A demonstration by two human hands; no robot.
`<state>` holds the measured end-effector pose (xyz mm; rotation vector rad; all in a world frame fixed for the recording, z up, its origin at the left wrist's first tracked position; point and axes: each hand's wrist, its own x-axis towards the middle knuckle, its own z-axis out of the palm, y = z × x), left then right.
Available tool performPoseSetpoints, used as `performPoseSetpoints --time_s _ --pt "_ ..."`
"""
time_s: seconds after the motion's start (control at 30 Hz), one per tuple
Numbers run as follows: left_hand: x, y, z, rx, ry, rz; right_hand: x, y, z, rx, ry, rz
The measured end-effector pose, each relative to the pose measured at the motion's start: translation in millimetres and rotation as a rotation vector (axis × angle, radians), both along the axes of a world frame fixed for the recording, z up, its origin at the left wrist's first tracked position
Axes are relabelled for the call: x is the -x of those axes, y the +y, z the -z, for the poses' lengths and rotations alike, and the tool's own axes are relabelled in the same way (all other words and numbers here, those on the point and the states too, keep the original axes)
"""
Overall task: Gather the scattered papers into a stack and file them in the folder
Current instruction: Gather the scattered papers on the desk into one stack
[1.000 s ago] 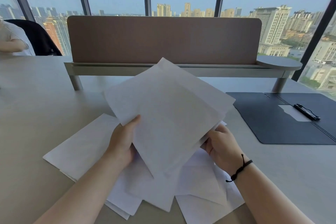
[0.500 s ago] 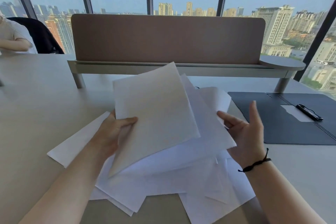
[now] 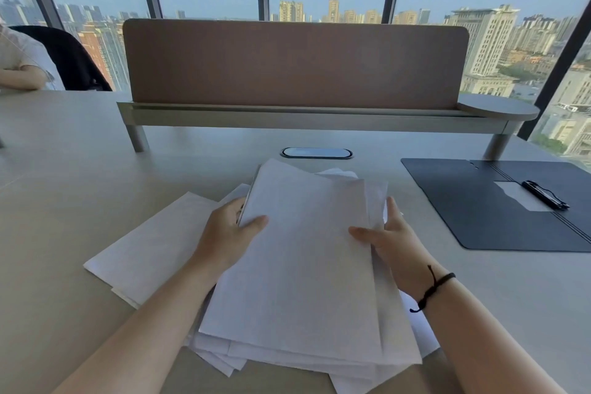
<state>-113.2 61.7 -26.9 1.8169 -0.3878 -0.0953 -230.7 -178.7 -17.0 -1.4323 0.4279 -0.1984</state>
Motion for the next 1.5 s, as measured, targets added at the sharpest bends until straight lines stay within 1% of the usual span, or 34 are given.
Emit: performPoseSetpoints --time_s 0.1,0.17,0.27,0.37,0.43,0.47,0.53,0.6,0.63,0.67,0.73,0.77,0.8,0.9,0.93,1.0,1.07,1.13,1.23,1.3,1.4,1.43,1.5 --pt "-2 1 0 0.051 0.01 -0.06 3 1 -4 -0.123 0.041 -0.062" --pt "-3 2 -1 0.076 0.062 -0.029 5 -2 -6 -0.109 0.057 -0.136" --pt "-1 0 -6 0.175 0.158 0.056 9 -3 -9 -0.095 -0.028 -0.259" --pt "0 0 -10 0.355 0.253 0.078 11 -4 -13 -0.161 -0.104 -0.273" --pt "0 5 -11 0.439 0.377 0.14 12 -3 -16 -0.173 -0.126 -0.235" --pt "1 7 -13 0.45 0.451 0.182 11 -2 -16 -0.168 -0.138 -0.203" --pt "4 10 -15 0.397 0.541 0.234 9 -1 -12 -0.124 -0.149 -0.099" --pt "4 11 -16 0.285 0.502 0.212 2 -2 -6 -0.06 -0.129 0.042" --pt "3 11 -16 0.243 0.467 0.16 -1 -2 -5 -0.029 -0.114 0.111" --pt "-1 13 -15 0.241 0.441 0.086 -4 -5 -2 0.033 -0.104 0.183" --pt "-14 20 -13 0.375 0.456 -0.048 -9 -16 -1 0.244 -0.074 0.334" --pt "-21 24 -12 0.468 0.493 -0.085 -9 -23 -2 0.336 -0.047 0.393" --pt "-27 30 -11 0.56 0.53 -0.099 -8 -28 -3 0.383 -0.014 0.427" --pt "-40 45 -4 0.682 0.604 -0.093 -6 -31 -3 0.325 0.059 0.392" --pt "-40 47 -2 0.7 0.619 -0.085 -7 -27 -4 0.297 0.053 0.379" --pt "-37 46 -2 0.723 0.653 -0.071 -8 -19 -6 0.196 -0.023 0.375" --pt "-37 42 -2 0.717 0.655 -0.153 -10 -15 -10 0.053 -0.069 0.381" --pt "-36 40 -2 0.725 0.64 -0.232 -10 -15 -14 -0.082 -0.051 0.375" --pt "-30 38 -4 0.648 0.649 -0.212 -8 -16 -17 -0.236 -0.002 0.413" --pt "-25 34 -6 0.597 0.648 -0.178 -7 -21 -14 -0.278 0.023 0.417" --pt "-27 30 -5 0.556 0.636 -0.162 -5 -19 -11 -0.261 0.07 0.252" --pt "-25 28 -6 0.537 0.629 -0.151 -5 -16 -10 -0.202 0.077 0.196" --pt "-25 23 -4 0.493 0.62 -0.112 -6 -11 -5 0.008 0.086 0.109"
